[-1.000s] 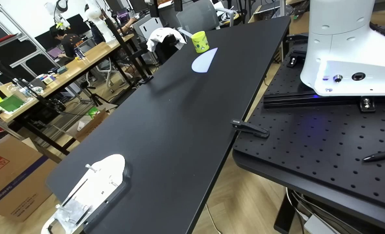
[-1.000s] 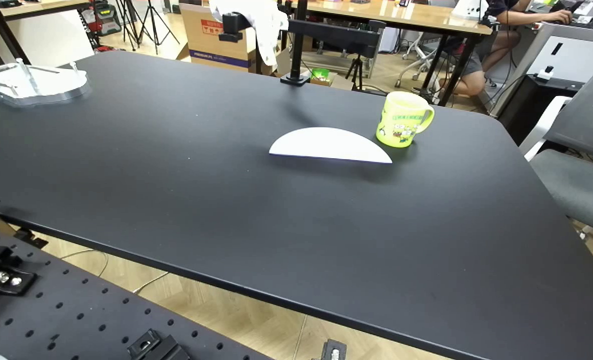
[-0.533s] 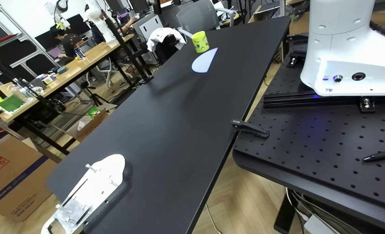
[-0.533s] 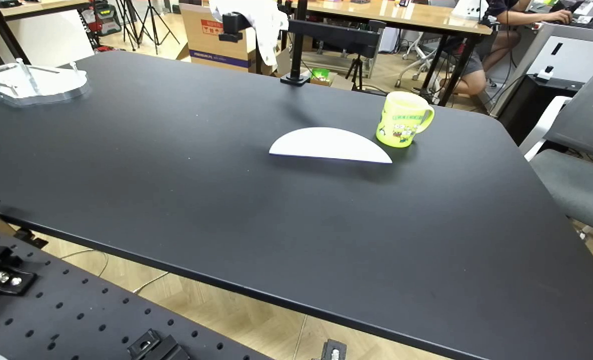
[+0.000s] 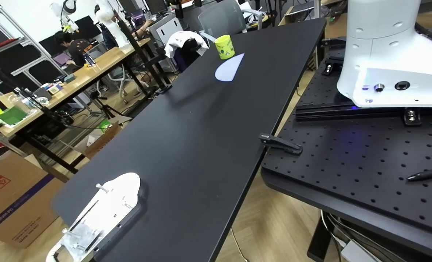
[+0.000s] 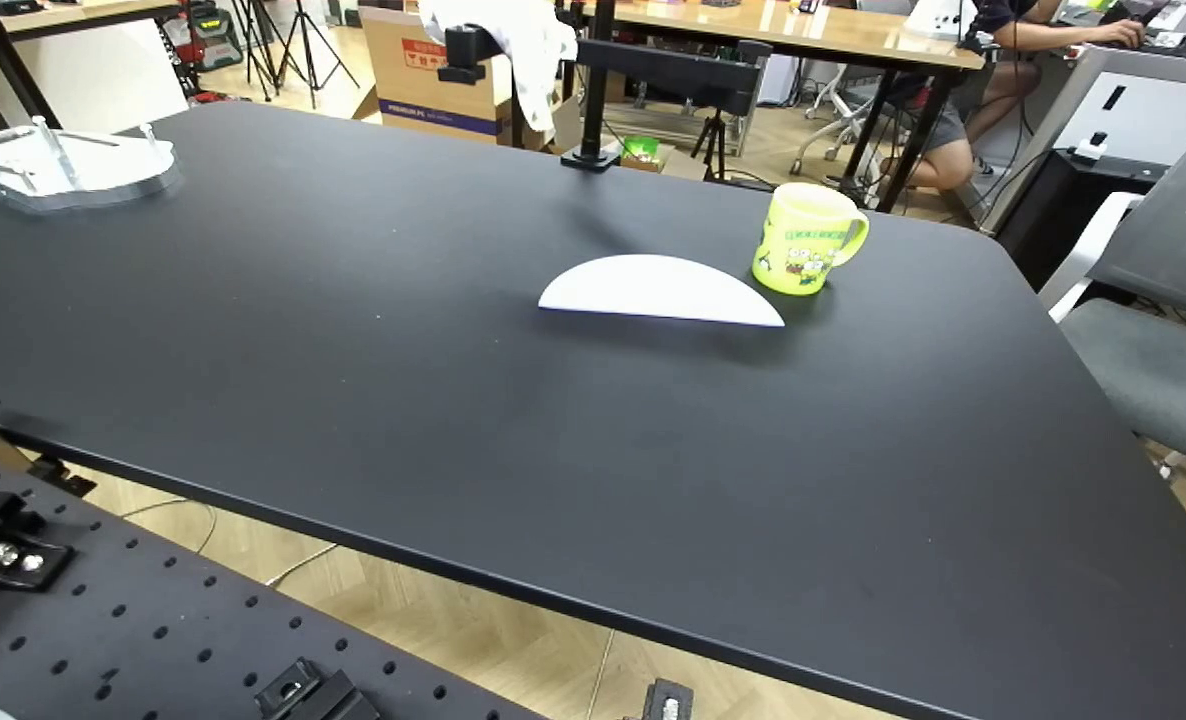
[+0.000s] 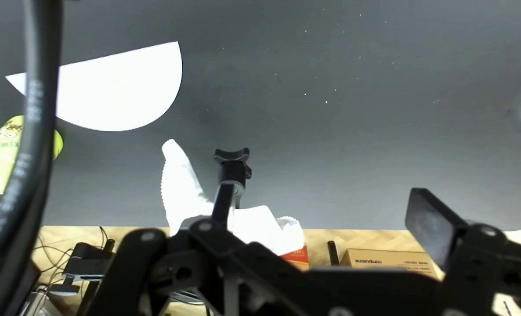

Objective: Remove the white cloth from the black stand

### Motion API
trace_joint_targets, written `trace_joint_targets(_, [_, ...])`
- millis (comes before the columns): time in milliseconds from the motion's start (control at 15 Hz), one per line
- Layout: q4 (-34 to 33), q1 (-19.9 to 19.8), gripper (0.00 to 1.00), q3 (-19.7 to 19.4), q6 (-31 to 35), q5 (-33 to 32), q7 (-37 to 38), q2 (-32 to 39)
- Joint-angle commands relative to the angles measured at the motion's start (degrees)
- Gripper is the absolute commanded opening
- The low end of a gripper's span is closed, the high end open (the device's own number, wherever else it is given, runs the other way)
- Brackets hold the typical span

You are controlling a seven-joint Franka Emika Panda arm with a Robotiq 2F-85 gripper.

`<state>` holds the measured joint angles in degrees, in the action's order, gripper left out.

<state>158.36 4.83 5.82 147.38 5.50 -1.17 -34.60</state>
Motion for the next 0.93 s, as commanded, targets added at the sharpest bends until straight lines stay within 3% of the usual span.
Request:
trace_joint_targets(0, [-1.40, -2.58, 1.00, 0.01, 2.17, -3.49, 1.98, 2.89])
trace_joint_targets(400, [-6.67, -10.67, 1.00, -0.34, 12.12, -12.31, 1.66, 13.94])
trace_joint_targets(867, [-15.47, -8.56, 1.00, -1.05, 15.34, -12.57, 1.27, 25.72])
